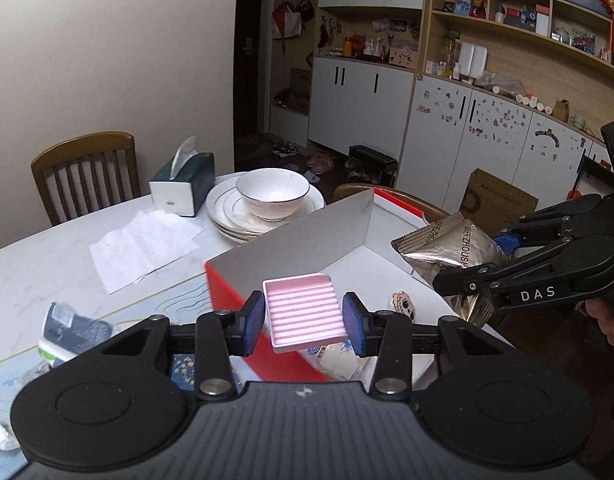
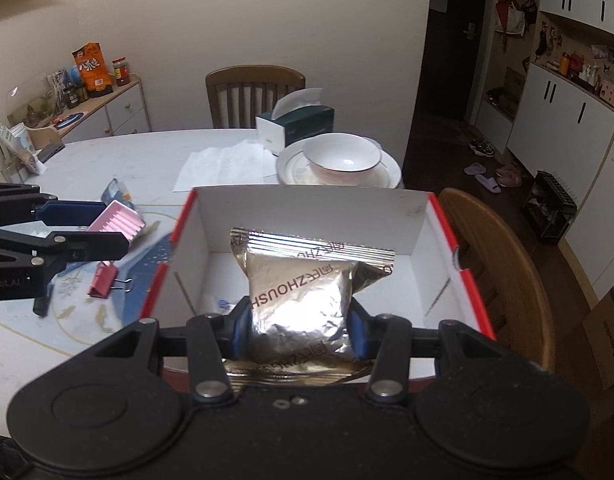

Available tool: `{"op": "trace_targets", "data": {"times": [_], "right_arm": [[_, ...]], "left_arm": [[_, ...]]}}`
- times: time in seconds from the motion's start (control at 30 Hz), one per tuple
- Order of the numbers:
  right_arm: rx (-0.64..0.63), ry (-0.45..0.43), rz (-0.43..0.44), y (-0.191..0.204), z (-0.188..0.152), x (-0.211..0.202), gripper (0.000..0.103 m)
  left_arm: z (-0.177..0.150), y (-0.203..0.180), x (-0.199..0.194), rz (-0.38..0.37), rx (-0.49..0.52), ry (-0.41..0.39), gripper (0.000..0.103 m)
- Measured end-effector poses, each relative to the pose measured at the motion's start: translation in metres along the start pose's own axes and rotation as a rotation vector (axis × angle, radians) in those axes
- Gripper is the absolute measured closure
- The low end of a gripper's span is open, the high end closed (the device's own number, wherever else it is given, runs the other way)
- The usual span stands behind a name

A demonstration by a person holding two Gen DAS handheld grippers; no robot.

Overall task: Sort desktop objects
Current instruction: 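Carry the soap dish and foil bag with both tools into the box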

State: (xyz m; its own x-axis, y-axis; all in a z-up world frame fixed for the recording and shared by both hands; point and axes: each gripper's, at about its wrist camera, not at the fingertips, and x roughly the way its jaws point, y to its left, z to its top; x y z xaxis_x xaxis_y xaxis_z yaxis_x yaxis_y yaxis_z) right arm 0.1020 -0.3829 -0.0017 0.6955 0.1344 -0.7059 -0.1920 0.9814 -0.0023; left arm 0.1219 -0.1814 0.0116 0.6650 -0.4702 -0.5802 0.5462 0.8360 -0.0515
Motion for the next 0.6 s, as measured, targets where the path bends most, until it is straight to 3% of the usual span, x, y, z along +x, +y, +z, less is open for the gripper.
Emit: {"op": "trace_targets", "data": {"times": [0.4,0.6], "right_arm": [[-0.050,0.017,-0.045,-0.039,0.009,0.027,0.057],[-0.087,0.054,-0.024,-0.051,0.016,0.051,0.057]], "left_arm": [[0.018,-0.027,0.049,-0.005,0.083,0.033,0.062],[0.026,-0.026,0.080,-0.007,0.084,0.066,0.062]]}}
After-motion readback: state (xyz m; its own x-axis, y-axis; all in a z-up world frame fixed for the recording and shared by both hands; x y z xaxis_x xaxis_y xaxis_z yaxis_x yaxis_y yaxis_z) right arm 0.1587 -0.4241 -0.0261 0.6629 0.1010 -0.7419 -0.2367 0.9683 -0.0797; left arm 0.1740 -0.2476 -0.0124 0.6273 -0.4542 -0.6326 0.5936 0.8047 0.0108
